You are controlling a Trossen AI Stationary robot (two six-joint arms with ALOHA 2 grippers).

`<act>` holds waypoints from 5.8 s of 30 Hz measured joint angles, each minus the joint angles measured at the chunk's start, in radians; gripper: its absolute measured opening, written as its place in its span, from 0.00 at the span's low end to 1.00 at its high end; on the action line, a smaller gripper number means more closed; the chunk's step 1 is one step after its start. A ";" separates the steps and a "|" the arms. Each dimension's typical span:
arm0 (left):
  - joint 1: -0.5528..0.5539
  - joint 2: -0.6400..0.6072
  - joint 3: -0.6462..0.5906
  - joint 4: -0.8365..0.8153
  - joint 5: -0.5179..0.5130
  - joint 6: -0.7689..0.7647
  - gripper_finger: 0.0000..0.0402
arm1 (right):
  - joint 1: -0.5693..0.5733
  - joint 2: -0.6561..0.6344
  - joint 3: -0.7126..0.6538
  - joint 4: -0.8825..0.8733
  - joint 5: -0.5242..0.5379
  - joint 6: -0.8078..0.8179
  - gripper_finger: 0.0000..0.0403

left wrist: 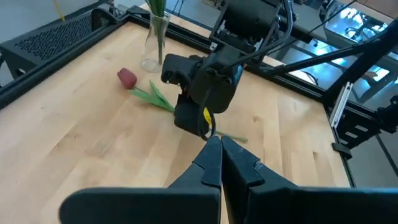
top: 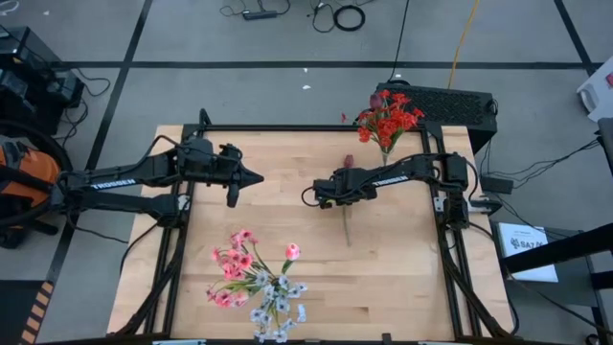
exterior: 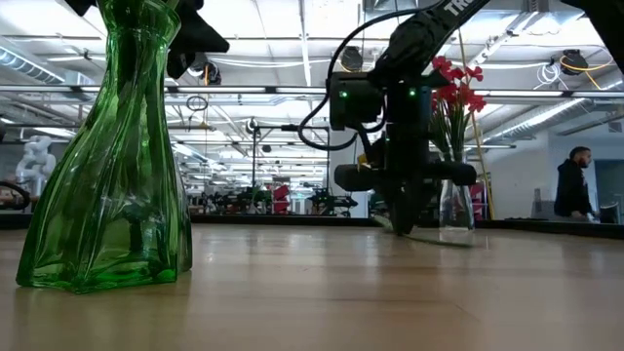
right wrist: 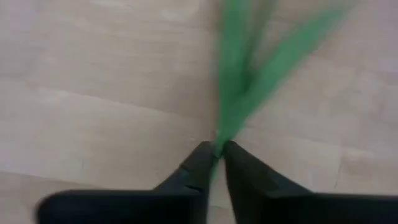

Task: Sort flowers into vase by color
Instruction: Put the red flower into the transparent vase

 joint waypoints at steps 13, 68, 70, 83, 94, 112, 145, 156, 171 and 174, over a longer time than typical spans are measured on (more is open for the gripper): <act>0.000 0.001 0.000 0.000 -0.088 0.005 0.03 | 0.029 0.000 0.000 0.011 -0.154 -0.576 0.01; -0.262 -0.791 -0.753 0.375 -0.203 0.180 0.04 | 0.315 -0.527 -0.004 -0.174 0.053 -0.389 0.00; -0.262 -0.842 -0.753 0.326 -0.209 0.180 0.04 | 0.352 -0.576 -0.004 -0.200 0.104 -0.362 0.00; -0.262 -0.858 -0.753 0.311 -0.224 0.181 0.04 | 0.595 -0.817 -0.004 -0.391 0.748 -0.187 0.00; -0.262 -0.858 -0.753 0.311 -0.200 0.181 0.04 | 0.605 -1.028 -0.289 -0.439 1.026 0.058 0.00; -0.262 -0.858 -0.753 0.312 -0.186 0.182 0.04 | 0.689 -1.235 -0.662 -0.188 1.189 0.158 0.00; -0.262 -0.858 -0.753 0.313 -0.186 0.183 0.04 | 0.625 -1.678 -1.051 0.981 0.591 -0.993 0.00; -0.262 -0.858 -0.753 0.313 -0.185 0.183 0.04 | 0.254 -1.784 -1.069 0.980 0.311 -1.168 0.00; -0.262 -0.858 -0.753 0.313 -0.185 0.183 0.04 | -0.344 -1.785 -1.070 1.064 -0.250 -1.182 0.00; -0.262 -0.858 -0.753 0.313 -0.186 0.183 0.04 | -0.447 -1.740 -1.070 1.141 -0.354 -1.182 0.00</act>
